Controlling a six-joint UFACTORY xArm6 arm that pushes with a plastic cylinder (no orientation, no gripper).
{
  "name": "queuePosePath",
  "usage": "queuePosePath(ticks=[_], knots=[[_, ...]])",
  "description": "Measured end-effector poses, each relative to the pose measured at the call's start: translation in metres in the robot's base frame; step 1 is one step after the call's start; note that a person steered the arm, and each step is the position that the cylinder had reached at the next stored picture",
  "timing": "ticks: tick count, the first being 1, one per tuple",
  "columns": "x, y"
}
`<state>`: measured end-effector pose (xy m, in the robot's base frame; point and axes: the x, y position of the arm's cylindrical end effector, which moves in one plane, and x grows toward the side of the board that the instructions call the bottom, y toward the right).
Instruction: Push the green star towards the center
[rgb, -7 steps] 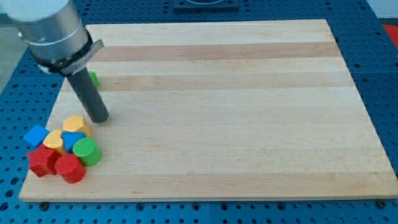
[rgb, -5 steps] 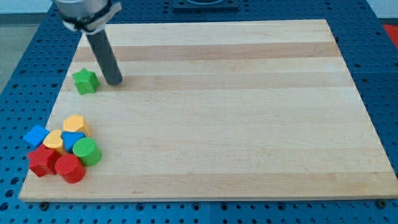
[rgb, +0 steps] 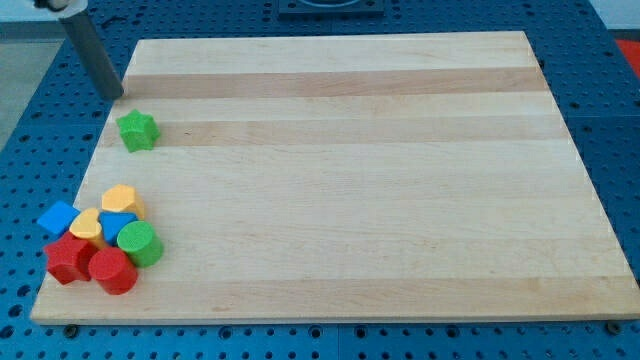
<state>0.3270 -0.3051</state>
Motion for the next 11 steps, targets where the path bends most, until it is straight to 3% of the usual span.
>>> queuePosePath(ticks=[2,5,7,8,9,11], knots=[[0.066,0.001],[0.066,0.138],[0.075,0.046],[0.048,0.041],[0.029,0.07],[0.057,0.188]])
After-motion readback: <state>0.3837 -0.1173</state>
